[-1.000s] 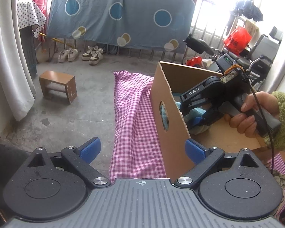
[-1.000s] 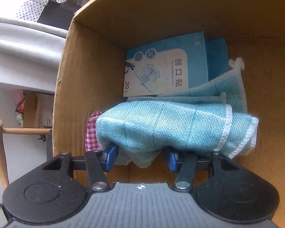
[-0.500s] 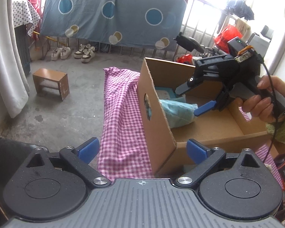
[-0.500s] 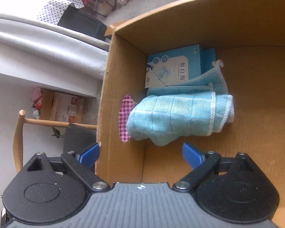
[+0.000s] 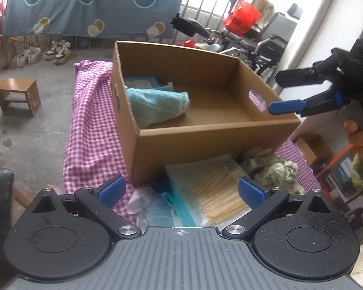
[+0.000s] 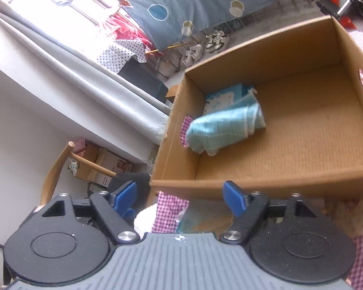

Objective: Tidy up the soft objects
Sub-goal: 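Grasp the cotton swab bag from the table with the right gripper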

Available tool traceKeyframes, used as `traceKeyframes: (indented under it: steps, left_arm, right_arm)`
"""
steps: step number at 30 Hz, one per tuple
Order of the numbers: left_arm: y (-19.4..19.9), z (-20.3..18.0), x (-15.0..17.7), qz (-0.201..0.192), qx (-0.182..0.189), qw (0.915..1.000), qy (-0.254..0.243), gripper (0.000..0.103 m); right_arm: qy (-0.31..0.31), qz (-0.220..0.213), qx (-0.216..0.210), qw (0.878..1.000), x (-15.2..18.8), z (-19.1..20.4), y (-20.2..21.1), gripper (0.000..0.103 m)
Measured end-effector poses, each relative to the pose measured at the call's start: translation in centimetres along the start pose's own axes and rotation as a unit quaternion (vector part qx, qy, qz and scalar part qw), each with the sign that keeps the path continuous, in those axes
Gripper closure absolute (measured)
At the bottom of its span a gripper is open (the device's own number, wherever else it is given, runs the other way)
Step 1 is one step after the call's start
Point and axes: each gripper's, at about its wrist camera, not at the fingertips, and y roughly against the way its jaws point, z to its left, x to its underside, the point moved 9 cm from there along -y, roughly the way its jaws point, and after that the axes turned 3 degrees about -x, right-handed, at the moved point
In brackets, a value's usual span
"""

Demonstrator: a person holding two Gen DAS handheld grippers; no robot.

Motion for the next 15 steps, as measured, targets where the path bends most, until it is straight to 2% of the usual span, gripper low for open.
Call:
traceKeyframes:
  steps: [2,6,10,15]
  left_arm:
    - [-0.5,-1.0,0.6,0.008,0.014,0.9998,-0.012,0.007]
    - [-2.0,-2.7,1.8,0.034,0.031,0.9984,-0.031,0.017]
    - [-3.4,-3.4,2.2,0.055,0.036,0.997,-0.041,0.019]
    - [-4.8,-3.5,2.8,0.077,0.047,0.9952,-0.037,0.021]
  right_arm:
    - [-0.011,0.015,0.017,1.0,2.1,-1.1,-1.2,0.037]
    - [-0.015,0.041,0.054,0.998,5.6,-2.7,-3.5,0.038]
    - [0.01,0.042,0.106,0.993,6.7,-3.6,-4.4,0.038]
    - [0.03,0.049,0.132,0.99,7.3,-3.8,-5.3,0.038]
